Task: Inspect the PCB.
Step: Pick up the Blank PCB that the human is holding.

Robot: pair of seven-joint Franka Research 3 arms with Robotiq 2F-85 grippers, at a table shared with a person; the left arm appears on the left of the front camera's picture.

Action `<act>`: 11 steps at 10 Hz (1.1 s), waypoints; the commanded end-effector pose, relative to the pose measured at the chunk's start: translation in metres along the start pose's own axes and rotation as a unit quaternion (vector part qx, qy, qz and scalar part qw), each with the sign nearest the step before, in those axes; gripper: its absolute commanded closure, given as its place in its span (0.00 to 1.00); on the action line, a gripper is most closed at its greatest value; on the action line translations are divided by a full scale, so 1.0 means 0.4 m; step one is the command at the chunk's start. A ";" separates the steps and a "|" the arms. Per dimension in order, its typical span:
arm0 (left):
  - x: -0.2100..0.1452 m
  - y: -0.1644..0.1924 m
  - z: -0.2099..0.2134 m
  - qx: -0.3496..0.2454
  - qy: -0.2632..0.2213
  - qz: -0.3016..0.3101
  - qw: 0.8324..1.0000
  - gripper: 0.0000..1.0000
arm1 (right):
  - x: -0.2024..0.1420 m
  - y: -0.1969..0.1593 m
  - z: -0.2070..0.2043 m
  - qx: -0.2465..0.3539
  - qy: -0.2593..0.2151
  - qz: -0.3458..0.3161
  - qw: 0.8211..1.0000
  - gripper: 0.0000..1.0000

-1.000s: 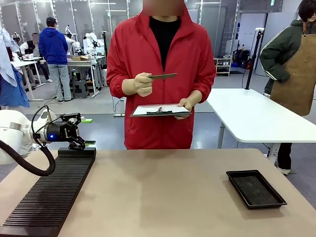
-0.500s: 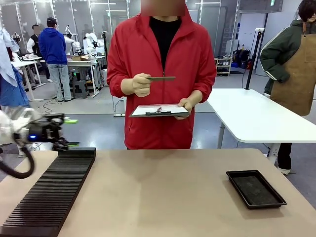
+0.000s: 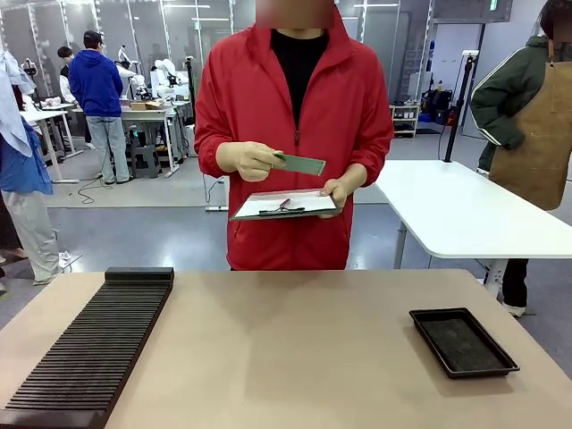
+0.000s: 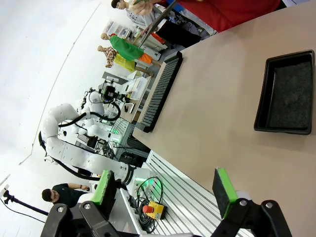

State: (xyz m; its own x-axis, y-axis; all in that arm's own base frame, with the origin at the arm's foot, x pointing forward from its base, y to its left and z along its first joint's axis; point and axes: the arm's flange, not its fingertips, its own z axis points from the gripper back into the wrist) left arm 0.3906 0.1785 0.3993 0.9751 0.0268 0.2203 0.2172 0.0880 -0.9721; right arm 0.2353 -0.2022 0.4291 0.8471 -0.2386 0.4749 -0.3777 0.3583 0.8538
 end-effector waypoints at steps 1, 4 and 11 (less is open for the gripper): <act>-0.082 0.009 0.073 0.001 -0.007 -0.052 0.999 0.00 | 0.001 0.003 0.003 0.004 -0.004 0.005 1.000 0.00; -0.228 0.020 0.208 0.004 -0.067 -0.064 0.996 0.00 | 0.001 0.003 0.003 0.004 -0.004 0.005 1.000 0.00; -0.258 0.023 0.233 0.013 -0.089 -0.053 0.995 0.00 | 0.001 0.003 0.003 0.004 -0.004 0.005 1.000 0.00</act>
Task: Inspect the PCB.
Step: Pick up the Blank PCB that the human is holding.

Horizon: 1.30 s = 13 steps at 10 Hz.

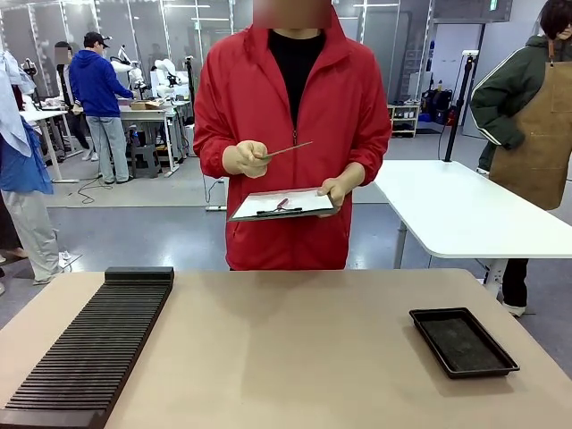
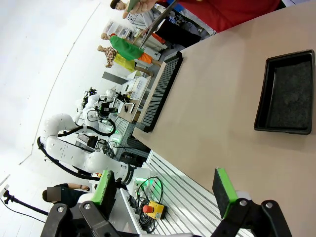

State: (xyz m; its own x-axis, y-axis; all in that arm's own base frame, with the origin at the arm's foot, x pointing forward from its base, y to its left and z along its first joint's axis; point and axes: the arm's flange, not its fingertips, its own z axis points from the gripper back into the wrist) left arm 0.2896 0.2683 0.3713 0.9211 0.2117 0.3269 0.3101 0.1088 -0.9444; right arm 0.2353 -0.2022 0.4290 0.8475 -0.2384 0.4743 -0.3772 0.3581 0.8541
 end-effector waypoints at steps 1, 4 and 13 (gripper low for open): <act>0.000 -0.010 0.004 0.007 0.009 -0.004 1.000 0.00 | 0.001 0.003 0.003 0.004 -0.004 0.006 1.000 0.00; 0.000 -0.010 0.004 0.007 0.009 -0.004 1.000 0.00 | 0.001 0.003 0.003 0.004 -0.004 0.006 1.000 0.00; 0.000 -0.010 0.004 0.007 0.009 -0.004 1.000 0.00 | 0.001 0.003 0.003 0.004 -0.004 0.006 1.000 0.00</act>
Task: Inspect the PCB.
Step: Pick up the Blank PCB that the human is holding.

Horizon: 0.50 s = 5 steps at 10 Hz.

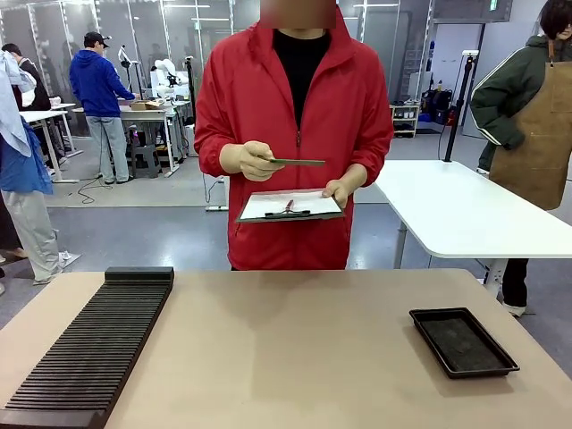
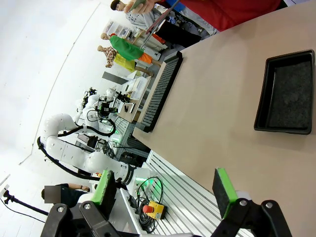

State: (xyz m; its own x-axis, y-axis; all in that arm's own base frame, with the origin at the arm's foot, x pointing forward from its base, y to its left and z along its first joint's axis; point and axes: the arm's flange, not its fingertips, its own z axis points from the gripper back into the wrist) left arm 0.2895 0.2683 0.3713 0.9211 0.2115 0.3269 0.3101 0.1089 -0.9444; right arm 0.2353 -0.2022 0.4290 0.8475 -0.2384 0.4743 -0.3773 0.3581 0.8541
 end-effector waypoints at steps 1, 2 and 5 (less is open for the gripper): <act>0.000 -0.010 0.004 0.007 0.009 -0.004 1.000 0.00 | 0.001 0.003 0.003 0.004 -0.004 0.006 1.000 0.00; 0.000 -0.010 0.004 0.007 0.009 -0.004 1.000 0.00 | 0.001 0.003 0.003 0.004 -0.004 0.006 1.000 0.00; 0.000 -0.010 0.004 0.007 0.009 -0.004 1.000 0.00 | 0.001 0.003 0.003 0.004 -0.004 0.006 1.000 0.00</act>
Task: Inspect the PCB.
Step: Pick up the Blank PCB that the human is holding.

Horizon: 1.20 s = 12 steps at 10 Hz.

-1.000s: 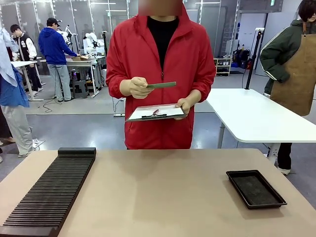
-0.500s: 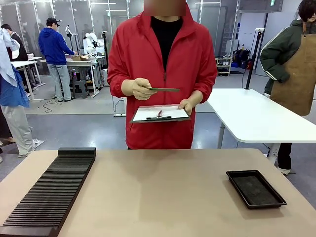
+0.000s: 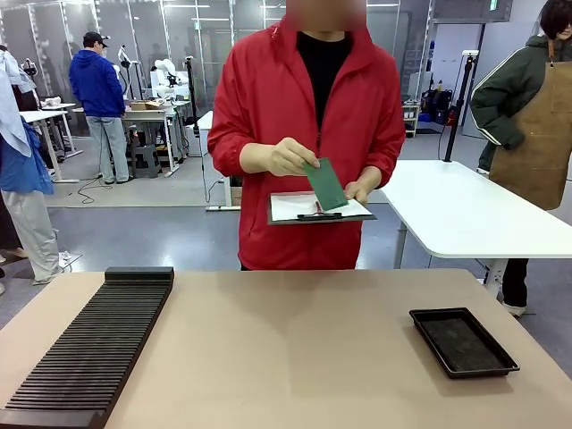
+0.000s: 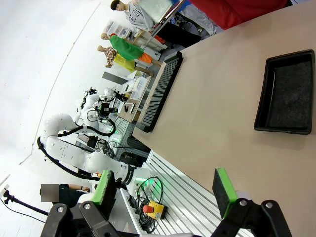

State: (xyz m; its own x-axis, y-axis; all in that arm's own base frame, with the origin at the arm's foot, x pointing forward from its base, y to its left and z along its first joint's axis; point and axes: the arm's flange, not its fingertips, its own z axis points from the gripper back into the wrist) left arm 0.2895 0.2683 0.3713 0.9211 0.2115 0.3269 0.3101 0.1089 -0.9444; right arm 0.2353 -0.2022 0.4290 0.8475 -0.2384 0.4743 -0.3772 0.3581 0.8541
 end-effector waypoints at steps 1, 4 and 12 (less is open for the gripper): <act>0.000 -0.010 0.004 0.007 0.009 -0.004 1.000 0.00 | 0.001 0.003 0.003 0.004 -0.004 0.006 1.000 0.00; 0.000 -0.010 0.004 0.007 0.009 -0.004 1.000 0.00 | 0.001 0.003 0.003 0.004 -0.004 0.006 1.000 0.00; 0.000 -0.010 0.004 0.007 0.009 -0.004 1.000 0.00 | 0.001 0.003 0.003 0.004 -0.004 0.006 1.000 0.00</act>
State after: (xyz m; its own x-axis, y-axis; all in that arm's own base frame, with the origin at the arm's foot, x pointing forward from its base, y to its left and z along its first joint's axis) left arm 0.2895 0.2683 0.3713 0.9211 0.2115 0.3269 0.3101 0.1089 -0.9444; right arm 0.2352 -0.2022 0.4290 0.8475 -0.2384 0.4743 -0.3773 0.3581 0.8541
